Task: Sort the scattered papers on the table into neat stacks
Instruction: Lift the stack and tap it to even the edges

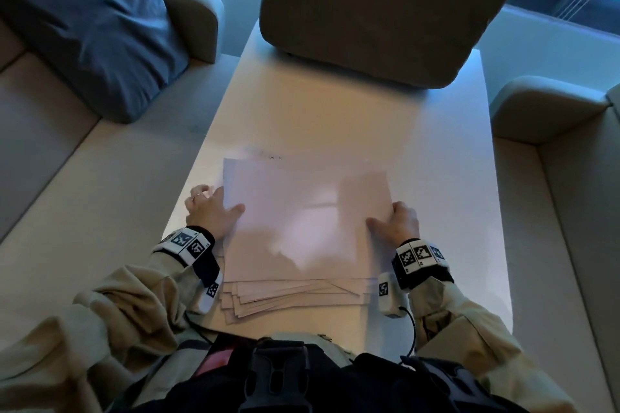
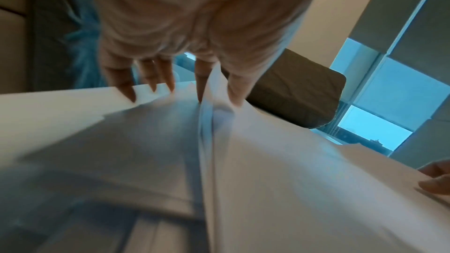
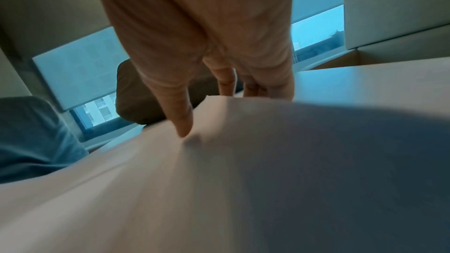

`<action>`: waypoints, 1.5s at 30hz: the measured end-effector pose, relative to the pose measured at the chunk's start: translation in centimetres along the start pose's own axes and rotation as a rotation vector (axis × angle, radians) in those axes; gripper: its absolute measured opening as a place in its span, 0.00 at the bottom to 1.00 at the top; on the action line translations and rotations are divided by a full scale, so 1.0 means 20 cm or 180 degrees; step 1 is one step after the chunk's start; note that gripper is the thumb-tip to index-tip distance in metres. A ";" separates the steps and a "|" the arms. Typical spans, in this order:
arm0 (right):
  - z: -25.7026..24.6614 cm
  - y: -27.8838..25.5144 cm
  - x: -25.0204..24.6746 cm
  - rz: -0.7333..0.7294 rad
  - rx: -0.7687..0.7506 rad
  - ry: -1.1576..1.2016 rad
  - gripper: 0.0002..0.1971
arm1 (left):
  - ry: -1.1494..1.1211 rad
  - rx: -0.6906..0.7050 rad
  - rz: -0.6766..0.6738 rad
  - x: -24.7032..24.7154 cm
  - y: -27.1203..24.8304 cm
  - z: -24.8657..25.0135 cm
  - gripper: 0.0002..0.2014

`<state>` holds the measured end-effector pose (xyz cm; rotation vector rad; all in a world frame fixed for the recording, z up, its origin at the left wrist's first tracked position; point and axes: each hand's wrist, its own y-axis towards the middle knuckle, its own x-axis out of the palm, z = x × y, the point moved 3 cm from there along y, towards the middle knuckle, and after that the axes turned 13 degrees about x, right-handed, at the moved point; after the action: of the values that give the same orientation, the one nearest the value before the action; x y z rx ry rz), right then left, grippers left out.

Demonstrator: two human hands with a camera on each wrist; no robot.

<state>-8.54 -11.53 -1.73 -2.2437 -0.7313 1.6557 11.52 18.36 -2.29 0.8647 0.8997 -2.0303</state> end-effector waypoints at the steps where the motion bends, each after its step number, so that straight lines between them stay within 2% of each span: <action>1: -0.01 0.00 0.02 0.0008 0.0018 -0.0057 0.33 | 0.0012 0.0006 -0.0030 0.00 0.00 0.00 0.25; 4: -0.04 -0.01 0.05 -0.0043 0.0036 -0.0023 0.37 | -0.0159 0.0131 0.0012 0.01 0.00 0.02 0.29; 9: -0.07 -0.01 0.07 -0.0254 0.0186 0.0242 0.38 | -0.0357 0.0582 0.0390 -0.01 -0.04 0.12 0.31; 13: -0.05 0.01 0.06 -0.0413 0.0304 0.0803 0.23 | -0.0430 0.0748 0.0784 -0.08 -0.05 0.17 0.42; 14: -0.04 0.02 0.06 -0.0456 0.0358 0.1007 0.23 | -0.0585 0.0696 0.0858 -0.09 -0.05 0.17 0.45; 17: -0.03 0.04 0.07 -0.0498 0.0472 0.1381 0.38 | -0.1089 0.0247 0.0849 -0.11 -0.04 0.15 0.48; 18: -0.02 0.06 0.08 -0.0546 0.0503 0.1383 0.41 | -0.1084 0.0198 0.0794 -0.11 -0.04 0.15 0.46; 21: 0.01 0.08 0.07 -0.0524 0.0499 0.1381 0.42 | -0.1217 0.0466 0.0655 -0.13 -0.04 0.18 0.29; 23: 0.04 0.09 0.04 -0.0404 0.0485 0.1561 0.52 | -0.1659 0.0655 0.0588 -0.15 -0.04 0.20 0.22; 25: 0.07 0.10 -0.01 -0.0420 0.0433 0.2185 0.60 | -0.1964 0.0795 0.0616 -0.19 -0.04 0.21 0.16; 27: 0.08 0.06 -0.09 -0.0624 0.0217 0.2870 0.58 | -0.2150 0.0848 0.0716 -0.22 -0.03 0.22 0.16; 29: 0.06 -0.03 -0.18 -0.0865 -0.0074 0.3090 0.49 | -0.2332 0.0893 0.0783 -0.25 -0.03 0.23 0.17; 32: -0.02 -0.17 -0.30 -0.0779 -0.0566 0.3217 0.22 | -0.2501 0.1095 0.0919 -0.27 -0.05 0.28 0.18; 33: -0.04 -0.21 -0.35 -0.0686 -0.0716 0.3286 0.18 | -0.2560 0.1189 0.1007 -0.28 -0.06 0.31 0.19; 36: -0.11 -0.31 -0.45 -0.0625 -0.1200 0.3406 0.15 | -0.2739 0.1464 0.1177 -0.31 -0.08 0.38 0.23; 38: -0.12 -0.32 -0.48 -0.0606 -0.1378 0.3324 0.16 | -0.2869 0.1498 0.1174 -0.34 -0.08 0.38 0.26; 41: -0.10 -0.32 -0.46 -0.0556 -0.1401 0.3356 0.18 | -0.2881 0.1401 0.1135 -0.35 -0.07 0.36 0.30; 45: -0.06 -0.29 -0.42 -0.0668 -0.1165 0.3623 0.24 | -0.2767 0.1419 0.1000 -0.34 -0.06 0.36 0.25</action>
<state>-10.77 -11.03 8.31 -2.6682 -0.8884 -0.0027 11.83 15.47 7.32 0.2313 -0.1628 -2.0390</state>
